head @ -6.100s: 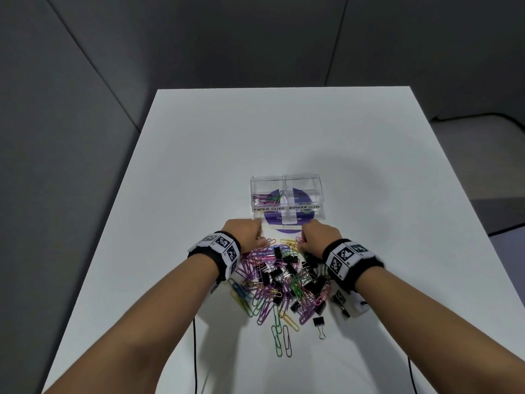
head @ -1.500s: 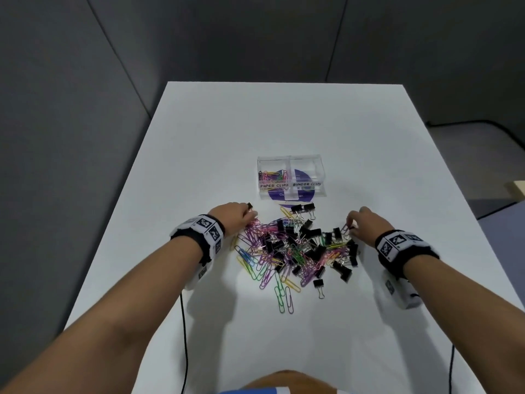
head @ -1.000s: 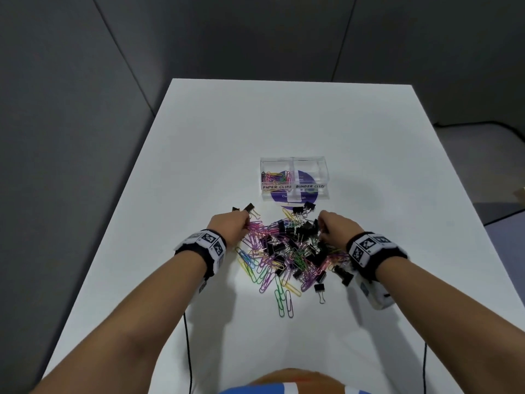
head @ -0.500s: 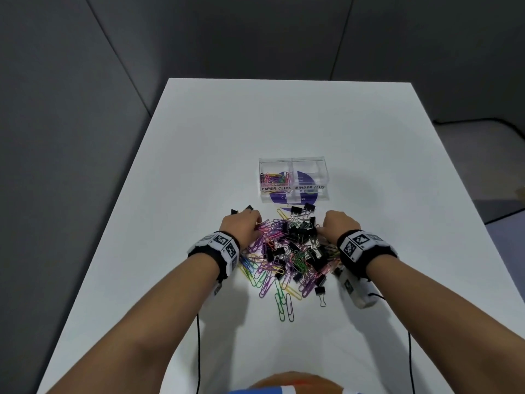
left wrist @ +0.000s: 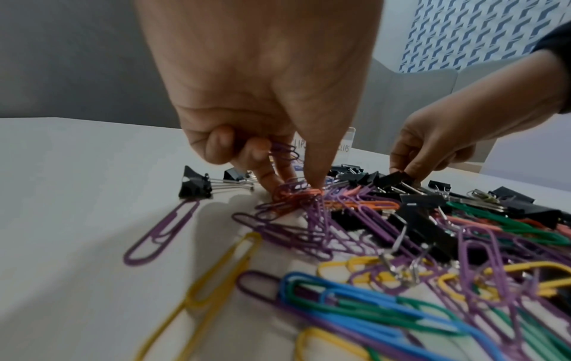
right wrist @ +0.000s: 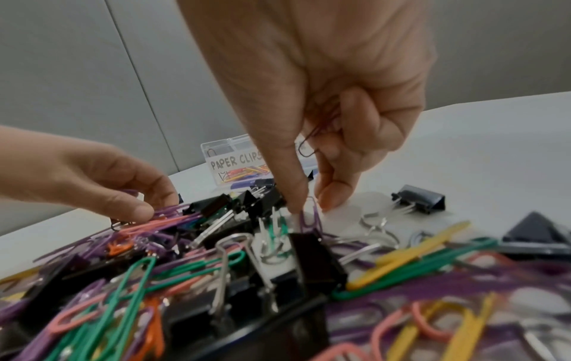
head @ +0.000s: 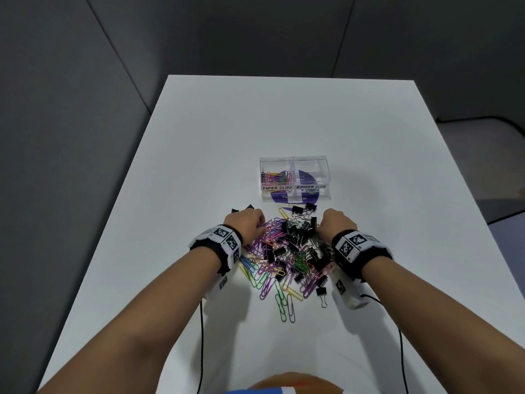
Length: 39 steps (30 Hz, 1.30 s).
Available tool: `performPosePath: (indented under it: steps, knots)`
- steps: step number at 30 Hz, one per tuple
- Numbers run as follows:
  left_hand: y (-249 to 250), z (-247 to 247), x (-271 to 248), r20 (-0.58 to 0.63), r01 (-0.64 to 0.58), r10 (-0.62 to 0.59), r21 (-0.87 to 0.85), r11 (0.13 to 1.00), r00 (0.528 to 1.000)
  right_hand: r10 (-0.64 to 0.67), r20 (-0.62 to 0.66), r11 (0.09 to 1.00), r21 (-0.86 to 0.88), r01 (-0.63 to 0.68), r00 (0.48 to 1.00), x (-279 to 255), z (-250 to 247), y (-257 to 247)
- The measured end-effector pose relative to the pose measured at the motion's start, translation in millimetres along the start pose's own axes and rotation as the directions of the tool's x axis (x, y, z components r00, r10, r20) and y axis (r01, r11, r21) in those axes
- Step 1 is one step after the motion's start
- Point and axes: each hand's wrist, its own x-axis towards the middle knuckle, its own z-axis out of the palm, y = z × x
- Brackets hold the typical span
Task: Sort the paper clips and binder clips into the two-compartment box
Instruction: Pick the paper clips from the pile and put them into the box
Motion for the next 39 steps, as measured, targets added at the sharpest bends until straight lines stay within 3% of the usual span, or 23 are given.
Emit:
performPosePath:
  steps: [4, 10, 17, 20, 25, 30, 39]
  knots:
    - [7, -1, 2, -0.007, 0.002, -0.002, 0.025, 1.000, 1.000, 0.020, 0.033, 1.000, 0.015, -0.021, 0.999, 2, -1, -1]
    - [10, -3, 7, 0.022, -0.027, 0.026, 0.030, 0.999, 0.999, -0.025, 0.184, 0.993, 0.119, 0.003, 0.983, 5, -4, 7]
    - [3, -9, 9, 0.136, -0.059, 0.063, -0.033, 0.998, 0.989, -0.086, 0.026, 0.935, 0.346, 0.072, 0.996, 4, -27, 9]
    - [0, -11, 12, 0.164, -0.022, 0.030, -0.048, 0.999, 0.986, -0.142, 0.053, 0.920, 0.375, 0.113, 0.988, 8, -28, -1]
    - [-5, -9, 15, 0.156, 0.004, 0.004, -0.049, 0.999, 0.988, -0.304, 0.070, 0.943, 0.166, 0.289, 0.950, 11, -21, -24]
    - [-4, -8, 11, 0.078, 0.005, -0.001, -0.045, 0.999, 0.997, -0.442, 0.080, 0.870, -0.206, 0.448, 0.894, 12, -12, -28]
    - [-4, -11, 14, 0.044, -0.020, 0.019, 0.031, 0.999, 0.999, -0.503, -0.036, 0.846, -0.227, 0.483, 0.864, 13, -12, -12]
